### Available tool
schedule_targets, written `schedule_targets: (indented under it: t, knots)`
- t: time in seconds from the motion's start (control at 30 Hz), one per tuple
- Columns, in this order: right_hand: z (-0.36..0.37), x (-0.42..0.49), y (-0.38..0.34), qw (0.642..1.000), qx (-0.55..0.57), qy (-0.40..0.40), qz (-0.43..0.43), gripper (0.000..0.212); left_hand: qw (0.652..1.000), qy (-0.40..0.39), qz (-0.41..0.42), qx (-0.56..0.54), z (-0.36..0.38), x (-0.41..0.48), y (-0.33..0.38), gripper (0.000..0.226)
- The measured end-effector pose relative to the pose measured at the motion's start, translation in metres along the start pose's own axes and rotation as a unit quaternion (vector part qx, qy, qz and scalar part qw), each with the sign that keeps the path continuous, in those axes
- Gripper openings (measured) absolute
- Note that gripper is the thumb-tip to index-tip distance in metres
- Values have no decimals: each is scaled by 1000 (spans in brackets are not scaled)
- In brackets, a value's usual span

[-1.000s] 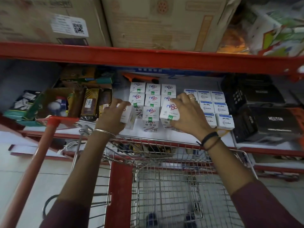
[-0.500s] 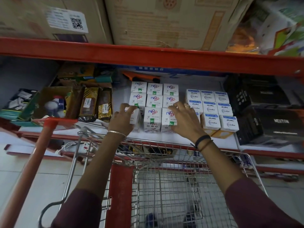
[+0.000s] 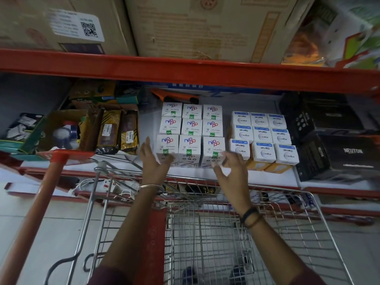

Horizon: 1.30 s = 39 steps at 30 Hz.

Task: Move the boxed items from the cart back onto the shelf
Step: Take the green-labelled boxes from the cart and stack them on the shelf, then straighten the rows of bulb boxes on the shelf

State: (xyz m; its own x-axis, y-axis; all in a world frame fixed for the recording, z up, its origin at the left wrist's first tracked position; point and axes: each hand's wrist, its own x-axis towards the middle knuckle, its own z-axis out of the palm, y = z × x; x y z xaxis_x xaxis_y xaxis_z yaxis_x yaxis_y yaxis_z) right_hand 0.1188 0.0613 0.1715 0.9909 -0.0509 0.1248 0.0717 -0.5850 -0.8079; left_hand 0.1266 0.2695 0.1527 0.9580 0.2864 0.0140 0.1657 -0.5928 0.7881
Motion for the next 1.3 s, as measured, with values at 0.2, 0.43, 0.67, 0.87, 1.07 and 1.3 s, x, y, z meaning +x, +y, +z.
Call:
schedule_targets:
  t: [0.2, 0.43, 0.67, 0.87, 1.07, 1.3]
  knots:
    - [16, 0, 5, 857, 339, -52, 385, 61, 928, -6, -284, -242, 5, 10, 17, 69]
    - [36, 29, 3, 763, 484, -68, 422, 59, 935, -60, -292, -191, 5, 13, 13, 49]
    - [50, 30, 7, 752, 504, -54, 421, 50, 947, -53, -249, -196, 9, 16, 11, 31]
    - [58, 30, 4, 727, 535, -43, 428, 44, 918, -58, -296, -259, 9, 23, 3, 30]
    - [57, 29, 7, 737, 529, -44, 420, 34, 895, -46, -299, -327, 12, 21, 8, 38]
    - [32, 13, 20, 769, 487, -45, 411, 47, 860, 92, -333, -376, 18, -9, 40, 51]
